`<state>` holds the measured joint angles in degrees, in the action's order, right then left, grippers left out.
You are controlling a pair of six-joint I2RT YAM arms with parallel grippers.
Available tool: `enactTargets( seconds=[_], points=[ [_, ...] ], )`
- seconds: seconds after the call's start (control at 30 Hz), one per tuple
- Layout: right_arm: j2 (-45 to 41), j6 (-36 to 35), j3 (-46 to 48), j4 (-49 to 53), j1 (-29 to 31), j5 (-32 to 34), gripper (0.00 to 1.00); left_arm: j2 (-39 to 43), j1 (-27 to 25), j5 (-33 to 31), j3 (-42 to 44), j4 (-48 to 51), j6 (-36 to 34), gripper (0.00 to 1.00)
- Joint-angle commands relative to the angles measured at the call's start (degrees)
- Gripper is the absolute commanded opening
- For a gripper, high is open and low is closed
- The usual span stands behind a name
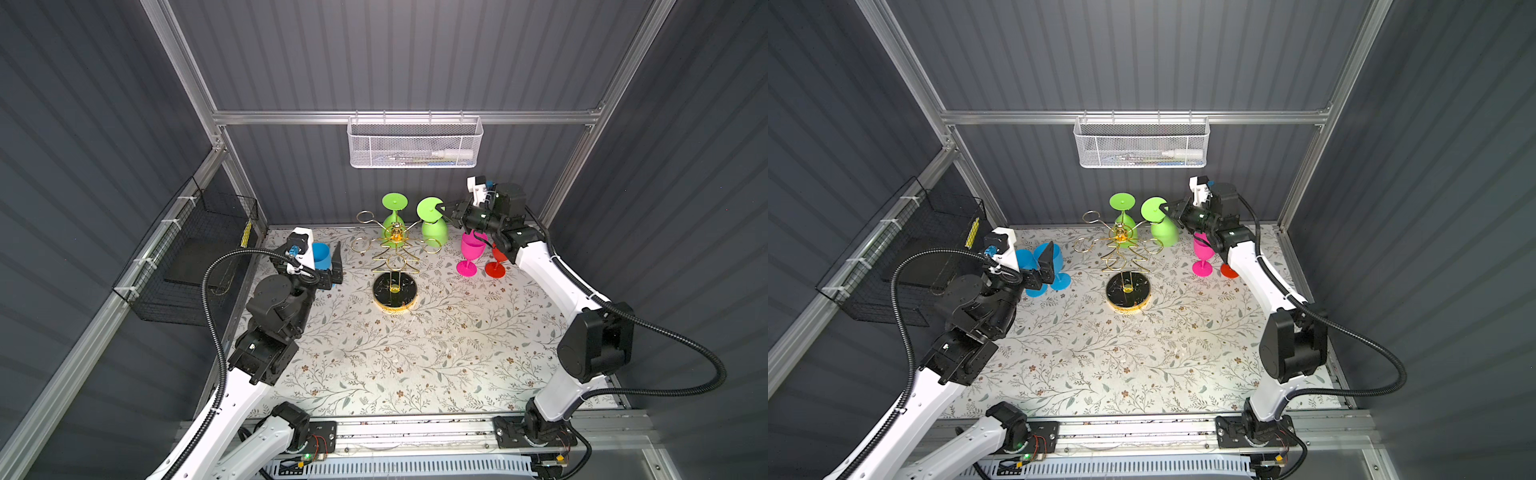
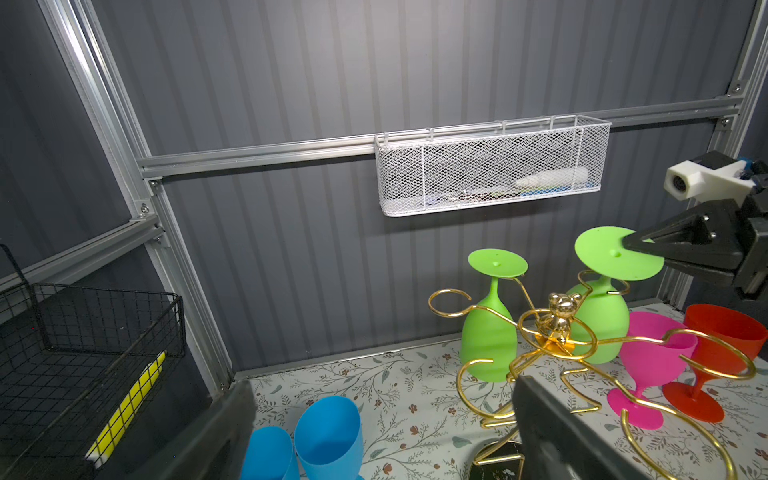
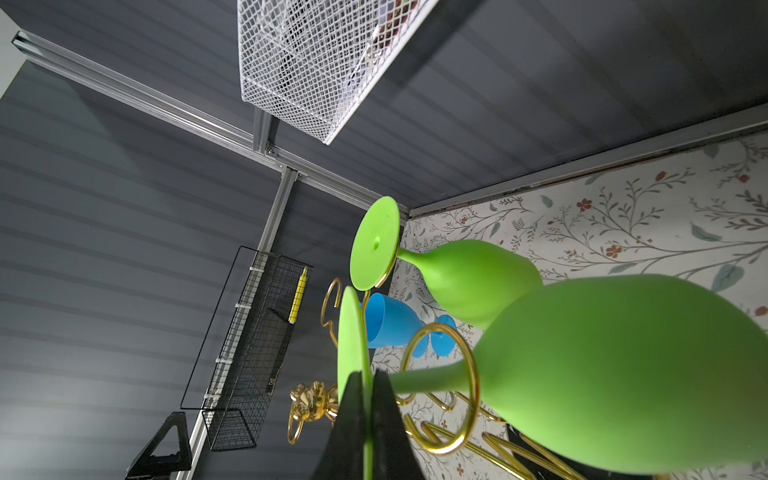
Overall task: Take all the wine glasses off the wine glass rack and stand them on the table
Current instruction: 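Close the right gripper on the green glass foot and tilt it off the rack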
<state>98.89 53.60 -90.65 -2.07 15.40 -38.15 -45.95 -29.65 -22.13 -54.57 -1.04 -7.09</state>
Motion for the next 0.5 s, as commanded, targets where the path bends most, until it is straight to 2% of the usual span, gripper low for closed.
enactTargets(
  seconds=[0.0, 0.47],
  points=[
    [-1.0, 0.6, 0.4, -2.0, 0.9, -1.5, 0.0, 0.8, 0.1, -0.8, 0.7, 0.2, 0.0, 0.98],
    [-2.0, 0.5, 3.0, -1.8, 3.1, -1.6, 0.0, 1.1, 0.1, -0.6, 0.8, 0.1, 0.3, 0.98]
  ],
)
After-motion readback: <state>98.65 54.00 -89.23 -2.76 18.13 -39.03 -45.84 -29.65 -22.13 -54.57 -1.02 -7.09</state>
